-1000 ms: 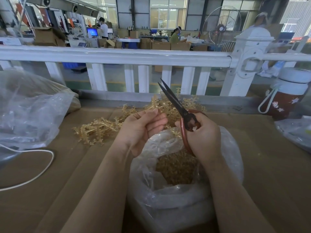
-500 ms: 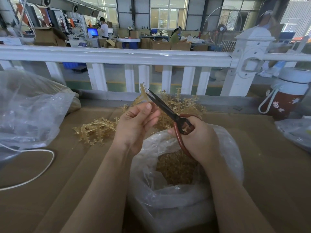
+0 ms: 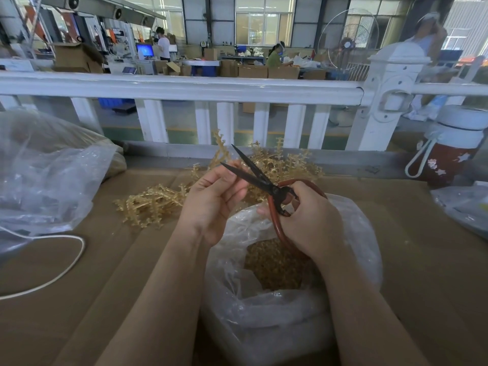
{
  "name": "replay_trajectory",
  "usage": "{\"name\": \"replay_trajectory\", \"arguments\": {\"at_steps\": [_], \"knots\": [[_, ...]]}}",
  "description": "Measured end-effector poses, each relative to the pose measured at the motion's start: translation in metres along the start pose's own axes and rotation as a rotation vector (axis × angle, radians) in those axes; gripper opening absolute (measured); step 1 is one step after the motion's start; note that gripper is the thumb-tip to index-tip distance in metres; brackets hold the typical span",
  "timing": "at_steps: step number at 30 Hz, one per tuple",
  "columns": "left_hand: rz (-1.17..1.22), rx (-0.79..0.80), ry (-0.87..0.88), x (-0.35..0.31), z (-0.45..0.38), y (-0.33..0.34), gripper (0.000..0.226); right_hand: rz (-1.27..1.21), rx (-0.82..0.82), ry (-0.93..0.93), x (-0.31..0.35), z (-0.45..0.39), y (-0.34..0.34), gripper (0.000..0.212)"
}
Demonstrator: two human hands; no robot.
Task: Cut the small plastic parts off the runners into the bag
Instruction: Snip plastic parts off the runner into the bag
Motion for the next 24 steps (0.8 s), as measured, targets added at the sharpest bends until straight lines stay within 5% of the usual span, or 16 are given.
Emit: {"name": "replay_trajectory", "arguments": {"at_steps": [24], "knots": [[-0.067, 0.024, 0.076, -0.0071, -0.0008, -0.0044, 0.01, -0.024, 0.033, 0.042, 0.0013, 0.0002, 0.001, 0.058]]}}
Point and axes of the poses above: each hand's wrist, its own z-axis away from the middle knuckle, its own y-axis out of the palm, x = y × z, the point moved 5 cm from there along -z, towards the middle knuckle, and after that the axes turned 7 degrees about -z, right-handed, at the moved point
